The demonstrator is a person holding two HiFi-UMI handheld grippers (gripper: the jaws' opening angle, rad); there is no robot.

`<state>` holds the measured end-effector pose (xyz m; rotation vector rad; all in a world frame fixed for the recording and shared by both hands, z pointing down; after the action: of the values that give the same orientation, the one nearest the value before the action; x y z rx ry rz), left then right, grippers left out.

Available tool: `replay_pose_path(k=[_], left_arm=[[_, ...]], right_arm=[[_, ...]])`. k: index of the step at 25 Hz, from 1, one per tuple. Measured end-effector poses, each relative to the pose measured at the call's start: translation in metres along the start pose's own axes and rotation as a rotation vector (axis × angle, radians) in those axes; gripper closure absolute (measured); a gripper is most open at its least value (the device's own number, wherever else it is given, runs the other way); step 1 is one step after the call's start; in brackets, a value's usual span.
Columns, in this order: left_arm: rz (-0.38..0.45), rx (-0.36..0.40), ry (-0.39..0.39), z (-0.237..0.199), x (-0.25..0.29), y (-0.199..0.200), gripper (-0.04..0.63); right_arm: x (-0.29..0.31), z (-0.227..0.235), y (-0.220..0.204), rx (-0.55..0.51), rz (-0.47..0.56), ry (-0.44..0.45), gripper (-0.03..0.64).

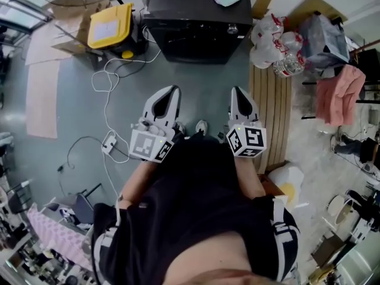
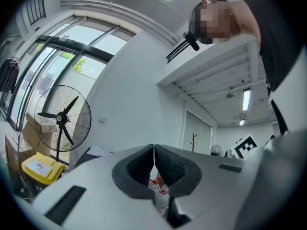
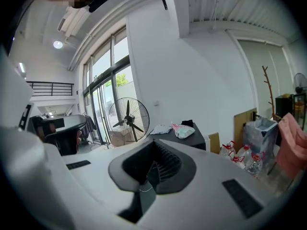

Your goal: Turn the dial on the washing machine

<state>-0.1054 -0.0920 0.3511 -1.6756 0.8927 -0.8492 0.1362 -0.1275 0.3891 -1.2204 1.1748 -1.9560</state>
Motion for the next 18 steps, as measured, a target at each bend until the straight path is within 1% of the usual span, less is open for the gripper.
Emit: replay_pose_path(k=[12, 18], left_arm=[[0.002, -0.004, -0.008, -0.005, -0.01, 0.003, 0.571], [-0.001, -0.01, -0.009, -0.009, -0.011, -0.001, 0.571]], right_arm=[[-0.003, -0.011, 0.002, -0.006, -0.008, -0.017, 0.592], [-0.001, -0.015, 0.001, -0.033, -0.014, -0.028, 0.592]])
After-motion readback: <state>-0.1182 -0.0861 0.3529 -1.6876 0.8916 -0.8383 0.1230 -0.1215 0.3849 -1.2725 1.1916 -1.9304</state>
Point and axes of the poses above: the fingertips, and each gripper's own axes: x forward along the fingers, z to its right, y out of its top, the point moved 8 cm from there along -x, backward along the fingers, and after that the axes turned 11 degrees about -z, right-handed, at the moved point
